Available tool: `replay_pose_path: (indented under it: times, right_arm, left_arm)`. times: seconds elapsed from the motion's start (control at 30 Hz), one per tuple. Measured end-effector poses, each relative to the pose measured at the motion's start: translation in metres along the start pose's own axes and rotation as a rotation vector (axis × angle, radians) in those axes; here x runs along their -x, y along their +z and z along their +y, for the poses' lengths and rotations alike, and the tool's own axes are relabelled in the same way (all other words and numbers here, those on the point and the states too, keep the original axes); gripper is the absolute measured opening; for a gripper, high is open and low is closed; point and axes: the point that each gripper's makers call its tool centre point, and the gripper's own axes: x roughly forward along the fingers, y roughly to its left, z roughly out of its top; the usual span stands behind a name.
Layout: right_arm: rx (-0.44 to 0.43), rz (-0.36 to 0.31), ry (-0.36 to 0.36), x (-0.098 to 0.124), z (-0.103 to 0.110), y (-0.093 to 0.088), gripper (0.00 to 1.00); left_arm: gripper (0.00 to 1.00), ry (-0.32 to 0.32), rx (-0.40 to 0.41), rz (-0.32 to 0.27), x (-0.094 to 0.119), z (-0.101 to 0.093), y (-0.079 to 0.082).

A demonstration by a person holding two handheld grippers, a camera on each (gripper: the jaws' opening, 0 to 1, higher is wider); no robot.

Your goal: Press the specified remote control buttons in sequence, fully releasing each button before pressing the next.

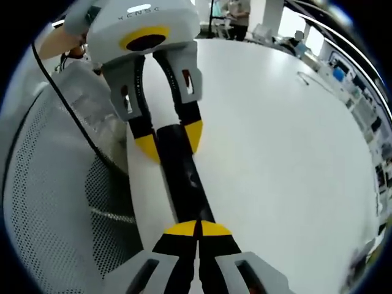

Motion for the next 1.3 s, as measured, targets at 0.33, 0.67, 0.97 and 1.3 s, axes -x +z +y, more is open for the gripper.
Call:
replay_pose_path:
  times: [0.33,0.67,0.97,1.3]
  right_arm:
    - [0.016,0.039,0.004,-0.0007,-0.0006,-0.0004,0.00]
    - [0.039,0.071,-0.012,-0.0016,-0.0015,-0.0005,0.00]
    - [0.286,0.101,-0.015,-0.0024,-0.0003,-0.0004,0.00]
    - [0.351,0.116,-0.049,-0.0033,-0.0005,-0.0007,0.00]
  left_arm:
    - [0.24,0.001,0.001,-0.002,0.0000,-0.0001,-0.0002]
    - [0.24,-0.007,0.000,-0.001,-0.0003,0.0004,-0.0001]
    - [0.24,-0.027,-0.001,-0.017,0.0002,0.0006,0.0000]
    - [0.24,-0.027,0.011,-0.065,0.0009,0.0006,0.0000]
